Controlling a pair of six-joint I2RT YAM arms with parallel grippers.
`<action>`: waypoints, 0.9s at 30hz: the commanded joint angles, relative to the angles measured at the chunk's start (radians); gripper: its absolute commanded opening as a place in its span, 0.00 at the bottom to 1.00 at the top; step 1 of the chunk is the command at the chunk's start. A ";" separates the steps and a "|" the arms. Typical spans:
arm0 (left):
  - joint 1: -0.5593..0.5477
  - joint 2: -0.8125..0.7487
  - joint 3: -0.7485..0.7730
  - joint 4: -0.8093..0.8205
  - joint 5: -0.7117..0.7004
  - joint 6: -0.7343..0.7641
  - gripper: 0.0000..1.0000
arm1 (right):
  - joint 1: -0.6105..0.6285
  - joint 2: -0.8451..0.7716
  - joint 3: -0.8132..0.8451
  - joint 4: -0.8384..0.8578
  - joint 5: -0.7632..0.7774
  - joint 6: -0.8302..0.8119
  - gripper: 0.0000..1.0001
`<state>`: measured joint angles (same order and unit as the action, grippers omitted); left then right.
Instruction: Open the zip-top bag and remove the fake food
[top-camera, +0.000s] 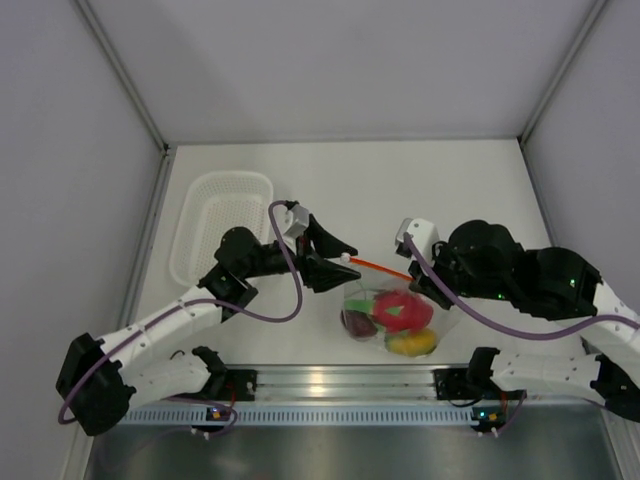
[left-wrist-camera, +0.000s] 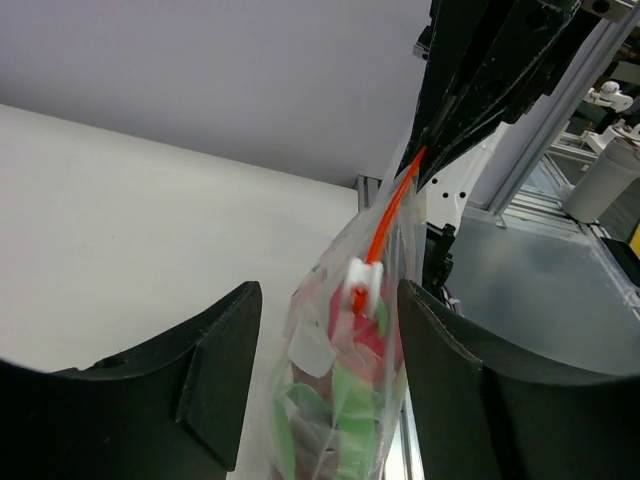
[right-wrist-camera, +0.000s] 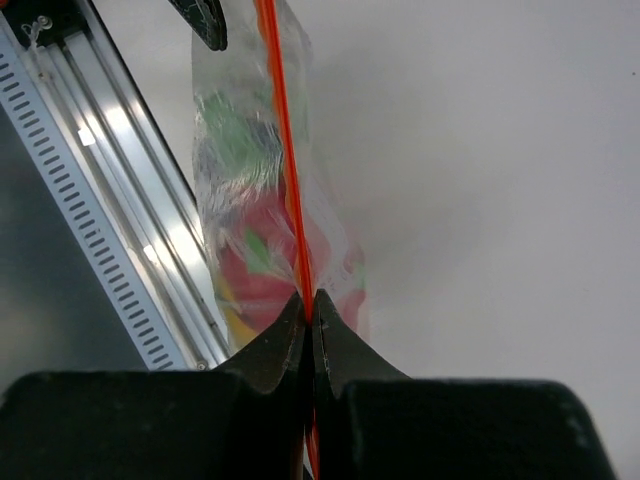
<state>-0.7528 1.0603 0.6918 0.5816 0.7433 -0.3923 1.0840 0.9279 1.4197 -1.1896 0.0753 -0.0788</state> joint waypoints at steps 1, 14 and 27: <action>-0.005 -0.022 0.028 0.075 0.018 0.007 0.63 | 0.017 -0.004 0.013 0.110 -0.052 -0.010 0.00; -0.014 -0.037 0.008 0.086 0.056 0.001 0.42 | 0.019 -0.058 -0.001 0.185 -0.060 -0.013 0.00; -0.016 -0.066 0.032 0.089 0.045 -0.013 0.32 | 0.017 -0.054 -0.034 0.168 -0.097 -0.012 0.00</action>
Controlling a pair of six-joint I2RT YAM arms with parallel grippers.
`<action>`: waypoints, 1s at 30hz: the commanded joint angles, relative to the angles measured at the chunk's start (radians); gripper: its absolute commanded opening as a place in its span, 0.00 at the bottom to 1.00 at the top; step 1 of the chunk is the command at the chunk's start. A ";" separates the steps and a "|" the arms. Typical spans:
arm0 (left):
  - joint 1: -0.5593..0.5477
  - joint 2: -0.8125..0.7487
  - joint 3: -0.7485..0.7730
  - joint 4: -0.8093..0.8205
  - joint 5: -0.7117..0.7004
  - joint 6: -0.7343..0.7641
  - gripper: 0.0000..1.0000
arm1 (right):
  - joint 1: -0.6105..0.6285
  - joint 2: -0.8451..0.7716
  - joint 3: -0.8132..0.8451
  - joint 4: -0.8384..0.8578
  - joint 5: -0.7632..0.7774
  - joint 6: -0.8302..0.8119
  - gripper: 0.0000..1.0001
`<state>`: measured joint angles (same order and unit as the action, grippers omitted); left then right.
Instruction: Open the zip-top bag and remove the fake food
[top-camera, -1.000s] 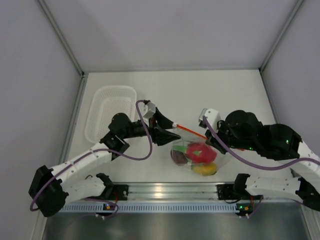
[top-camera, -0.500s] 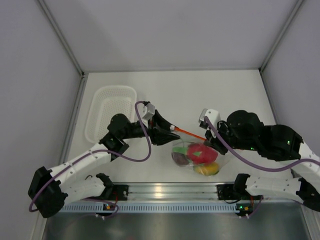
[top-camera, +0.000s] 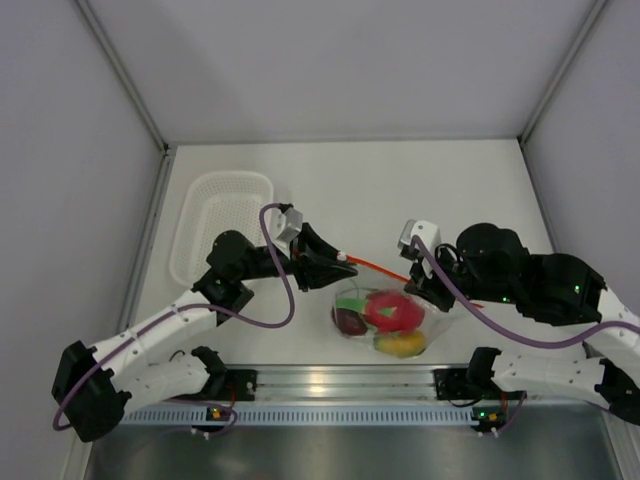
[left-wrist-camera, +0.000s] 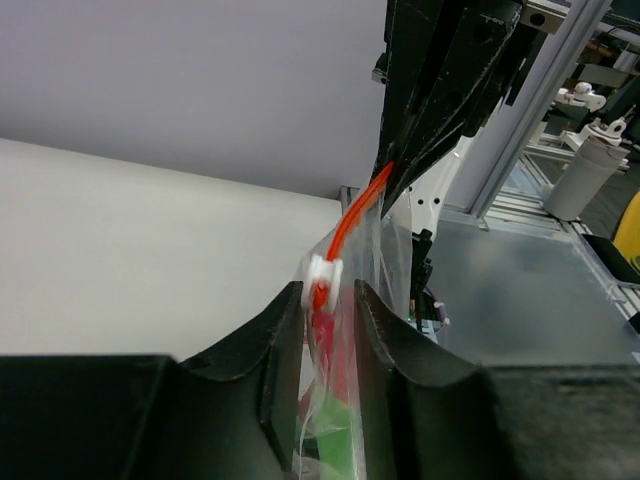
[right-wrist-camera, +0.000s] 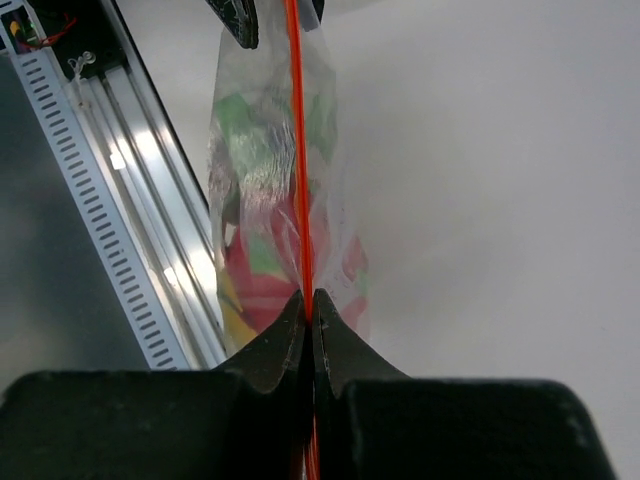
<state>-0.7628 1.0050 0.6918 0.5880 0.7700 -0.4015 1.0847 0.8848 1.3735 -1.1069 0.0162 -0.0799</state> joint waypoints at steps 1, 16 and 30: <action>-0.006 -0.009 0.038 0.082 0.021 -0.003 0.33 | 0.018 -0.009 0.012 0.087 -0.042 -0.011 0.00; -0.009 -0.019 0.025 0.081 0.046 -0.007 0.50 | 0.017 -0.055 0.007 0.134 -0.022 -0.003 0.00; -0.016 -0.023 0.035 0.081 0.045 -0.002 0.00 | 0.017 -0.066 0.004 0.157 -0.022 0.005 0.00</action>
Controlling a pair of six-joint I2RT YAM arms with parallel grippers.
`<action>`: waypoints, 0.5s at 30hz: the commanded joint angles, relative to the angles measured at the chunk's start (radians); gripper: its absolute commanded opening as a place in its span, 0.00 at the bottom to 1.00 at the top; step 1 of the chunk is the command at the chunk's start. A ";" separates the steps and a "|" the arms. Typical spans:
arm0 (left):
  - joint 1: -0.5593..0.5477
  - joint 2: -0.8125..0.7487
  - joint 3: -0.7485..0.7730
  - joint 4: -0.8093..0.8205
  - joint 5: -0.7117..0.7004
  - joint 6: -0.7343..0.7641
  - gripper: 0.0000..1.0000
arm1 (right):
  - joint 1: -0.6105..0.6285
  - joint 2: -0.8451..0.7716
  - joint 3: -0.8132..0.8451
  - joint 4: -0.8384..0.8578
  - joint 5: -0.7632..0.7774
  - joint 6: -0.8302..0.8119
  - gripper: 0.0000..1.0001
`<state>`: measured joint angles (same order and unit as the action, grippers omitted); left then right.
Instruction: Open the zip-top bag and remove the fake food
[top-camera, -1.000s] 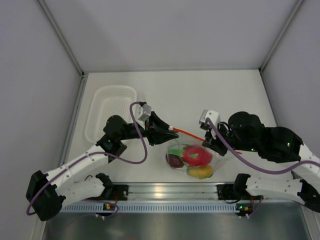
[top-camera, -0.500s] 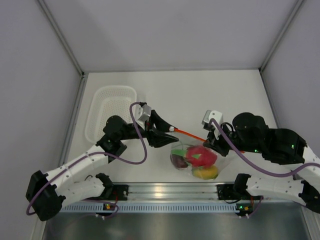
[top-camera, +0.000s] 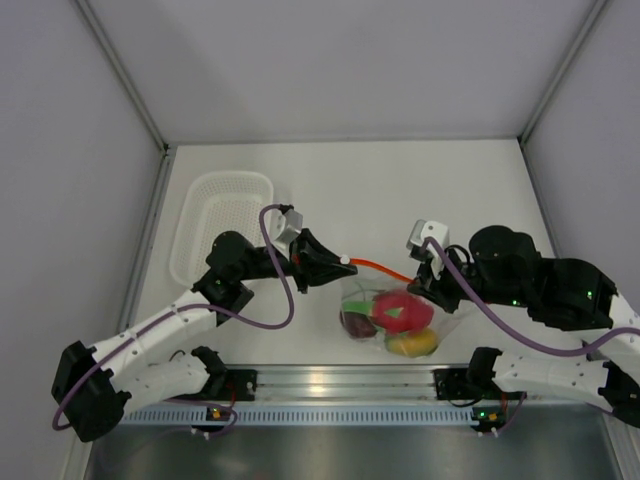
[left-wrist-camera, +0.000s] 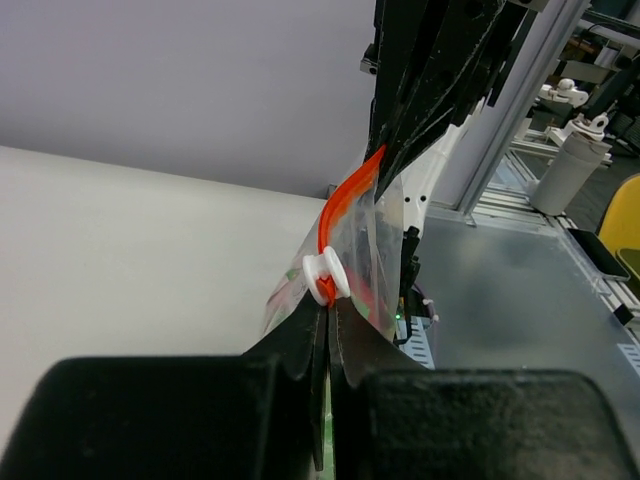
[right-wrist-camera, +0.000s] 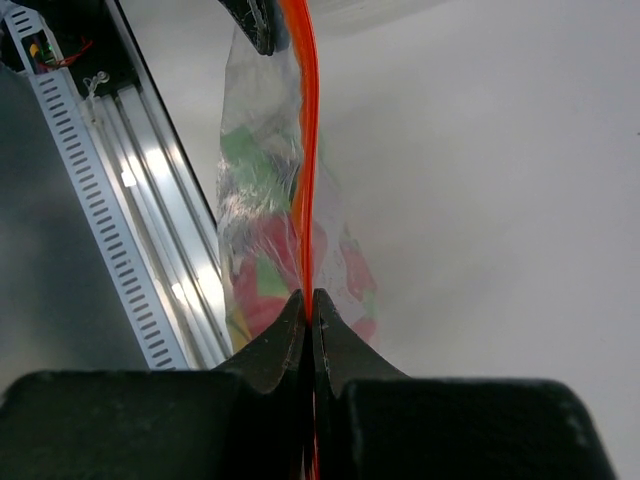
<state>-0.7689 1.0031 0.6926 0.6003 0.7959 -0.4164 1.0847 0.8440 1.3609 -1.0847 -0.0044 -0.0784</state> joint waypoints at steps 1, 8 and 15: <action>-0.010 -0.021 0.032 0.070 0.020 0.014 0.00 | 0.018 -0.028 0.014 0.143 -0.002 0.002 0.00; -0.013 -0.034 0.033 0.070 0.012 0.019 0.00 | 0.018 -0.034 -0.003 0.149 0.026 0.000 0.00; -0.013 -0.023 0.031 0.069 -0.004 0.030 0.00 | 0.017 -0.025 -0.029 0.172 0.023 -0.003 0.17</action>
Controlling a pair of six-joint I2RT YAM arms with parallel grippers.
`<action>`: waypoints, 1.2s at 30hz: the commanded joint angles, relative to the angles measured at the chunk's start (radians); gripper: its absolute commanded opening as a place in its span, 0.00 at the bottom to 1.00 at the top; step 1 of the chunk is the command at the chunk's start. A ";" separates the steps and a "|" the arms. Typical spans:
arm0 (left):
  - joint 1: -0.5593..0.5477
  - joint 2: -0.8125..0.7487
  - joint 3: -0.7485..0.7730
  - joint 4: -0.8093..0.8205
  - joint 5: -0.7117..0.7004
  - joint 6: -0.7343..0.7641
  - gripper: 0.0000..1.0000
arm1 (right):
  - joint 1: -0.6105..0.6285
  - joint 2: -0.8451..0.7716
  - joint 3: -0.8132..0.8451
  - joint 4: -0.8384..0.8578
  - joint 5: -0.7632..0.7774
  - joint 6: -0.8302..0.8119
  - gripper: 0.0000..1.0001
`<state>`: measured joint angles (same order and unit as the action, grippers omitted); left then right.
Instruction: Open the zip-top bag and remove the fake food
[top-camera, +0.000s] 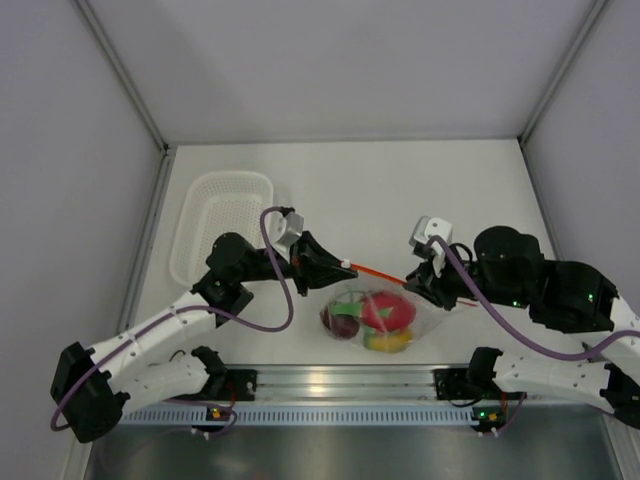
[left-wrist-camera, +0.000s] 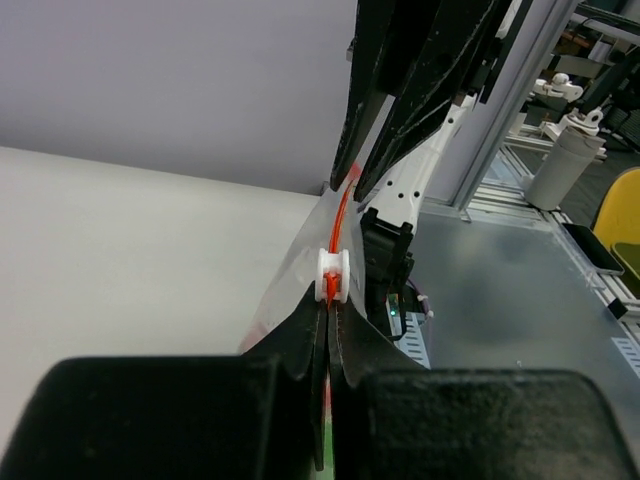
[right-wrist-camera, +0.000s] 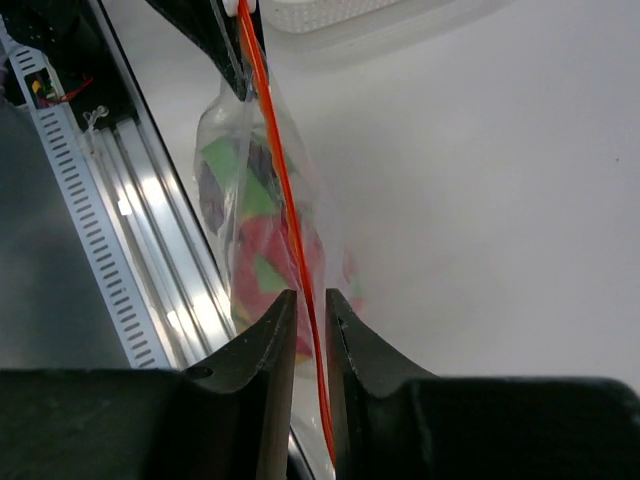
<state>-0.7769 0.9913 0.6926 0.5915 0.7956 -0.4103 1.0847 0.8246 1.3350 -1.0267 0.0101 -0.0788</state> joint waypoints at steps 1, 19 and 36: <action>-0.005 -0.010 0.031 0.077 -0.004 0.025 0.00 | 0.017 -0.002 -0.005 0.123 -0.002 -0.004 0.19; -0.005 0.095 0.044 0.079 0.108 0.082 0.00 | 0.014 0.204 0.065 0.358 -0.176 -0.029 0.41; -0.005 0.087 0.022 0.079 0.116 0.094 0.00 | -0.071 0.248 0.035 0.335 -0.302 -0.064 0.23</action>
<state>-0.7799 1.1099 0.6922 0.5755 0.8982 -0.3389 1.0290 1.0889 1.3685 -0.7238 -0.2569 -0.1303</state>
